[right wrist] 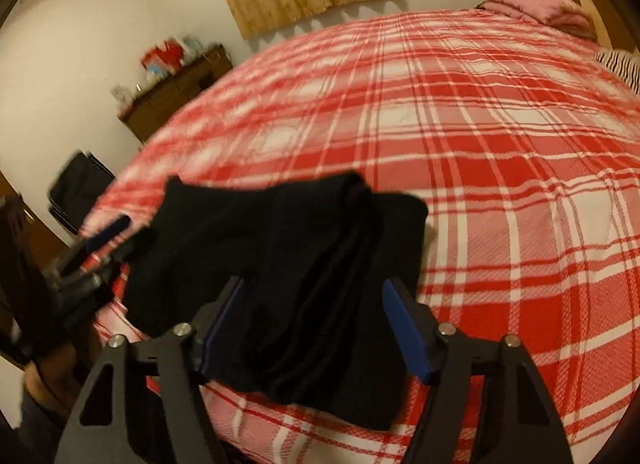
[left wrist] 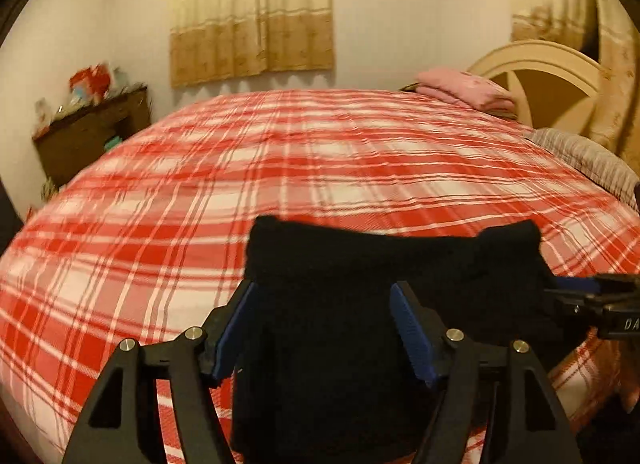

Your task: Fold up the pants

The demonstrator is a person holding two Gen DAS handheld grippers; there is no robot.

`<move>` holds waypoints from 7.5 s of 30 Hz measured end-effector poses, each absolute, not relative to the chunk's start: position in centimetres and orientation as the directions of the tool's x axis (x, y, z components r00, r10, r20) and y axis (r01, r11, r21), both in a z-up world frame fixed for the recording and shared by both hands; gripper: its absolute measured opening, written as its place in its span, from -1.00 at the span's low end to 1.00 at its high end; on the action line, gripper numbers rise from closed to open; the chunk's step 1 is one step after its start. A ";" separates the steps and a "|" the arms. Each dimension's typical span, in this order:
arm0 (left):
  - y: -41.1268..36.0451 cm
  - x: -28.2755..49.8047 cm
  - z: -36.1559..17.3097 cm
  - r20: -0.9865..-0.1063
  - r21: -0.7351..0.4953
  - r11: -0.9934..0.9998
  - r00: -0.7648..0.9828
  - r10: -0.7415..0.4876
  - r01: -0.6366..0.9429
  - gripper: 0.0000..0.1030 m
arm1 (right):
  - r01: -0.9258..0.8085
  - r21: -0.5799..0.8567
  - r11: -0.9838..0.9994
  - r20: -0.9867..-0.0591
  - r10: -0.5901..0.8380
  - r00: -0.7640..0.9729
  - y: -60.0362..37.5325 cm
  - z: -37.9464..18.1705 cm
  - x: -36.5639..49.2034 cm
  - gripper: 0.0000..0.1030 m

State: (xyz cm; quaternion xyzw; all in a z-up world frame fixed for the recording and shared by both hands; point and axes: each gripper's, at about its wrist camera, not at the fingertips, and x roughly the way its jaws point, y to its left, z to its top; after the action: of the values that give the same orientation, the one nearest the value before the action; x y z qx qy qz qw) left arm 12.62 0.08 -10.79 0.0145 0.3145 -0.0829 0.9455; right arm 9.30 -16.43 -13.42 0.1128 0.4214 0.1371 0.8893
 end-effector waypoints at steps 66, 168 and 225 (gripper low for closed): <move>4.5 14.4 -15.5 -0.681 -0.204 0.977 0.707 -0.189 0.064 0.76 | -0.293 0.127 0.948 -0.714 0.292 0.636 -15.0 -14.9 7.2 0.48; 3.5 14.3 -12.2 -0.594 -0.260 0.912 0.692 -0.410 0.317 -0.74 | -0.228 0.436 0.871 -0.552 0.459 0.696 -18.7 -12.1 9.6 -0.46; 21.7 16.4 -13.8 -0.659 -0.062 0.984 0.747 0.087 -0.169 0.48 | -0.294 0.429 0.854 -0.675 0.520 0.524 -3.0 -16.2 30.2 0.38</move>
State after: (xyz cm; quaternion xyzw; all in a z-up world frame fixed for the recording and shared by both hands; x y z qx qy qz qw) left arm 16.40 21.68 -13.78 -0.0587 0.3492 0.0684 0.9327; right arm 30.22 -3.00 -16.23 0.1319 0.4269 0.2358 0.8630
